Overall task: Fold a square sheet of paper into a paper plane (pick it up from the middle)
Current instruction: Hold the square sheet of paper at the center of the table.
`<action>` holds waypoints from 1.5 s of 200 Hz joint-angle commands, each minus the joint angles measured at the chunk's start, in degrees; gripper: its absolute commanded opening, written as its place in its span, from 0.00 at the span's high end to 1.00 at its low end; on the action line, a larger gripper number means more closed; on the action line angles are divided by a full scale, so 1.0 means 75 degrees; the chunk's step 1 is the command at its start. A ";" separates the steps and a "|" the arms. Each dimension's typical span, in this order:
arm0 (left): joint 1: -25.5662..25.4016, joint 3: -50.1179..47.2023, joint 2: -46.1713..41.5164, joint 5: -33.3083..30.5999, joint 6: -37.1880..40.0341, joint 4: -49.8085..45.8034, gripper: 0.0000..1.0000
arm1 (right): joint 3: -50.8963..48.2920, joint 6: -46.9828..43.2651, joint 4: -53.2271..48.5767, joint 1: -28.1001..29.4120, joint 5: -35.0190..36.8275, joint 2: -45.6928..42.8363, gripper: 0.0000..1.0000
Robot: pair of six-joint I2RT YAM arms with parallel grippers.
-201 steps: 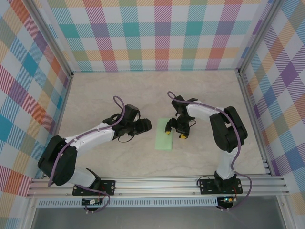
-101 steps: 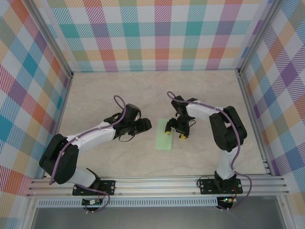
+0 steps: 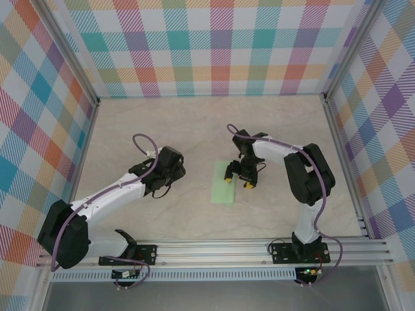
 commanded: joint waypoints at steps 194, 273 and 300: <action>-0.0013 0.0222 0.0595 0.1615 0.0721 0.1047 0.45 | -0.0232 -0.0156 -0.0163 -0.0069 0.1087 0.0824 0.25; -0.0123 0.0764 0.1430 0.2457 0.0892 0.1569 0.46 | -0.0238 -0.0116 -0.0163 -0.0069 0.1156 0.0933 0.25; -0.0147 0.0816 0.1523 0.2469 0.0870 0.1566 0.46 | -0.0185 -0.0209 -0.0135 -0.0057 0.1032 0.0952 0.24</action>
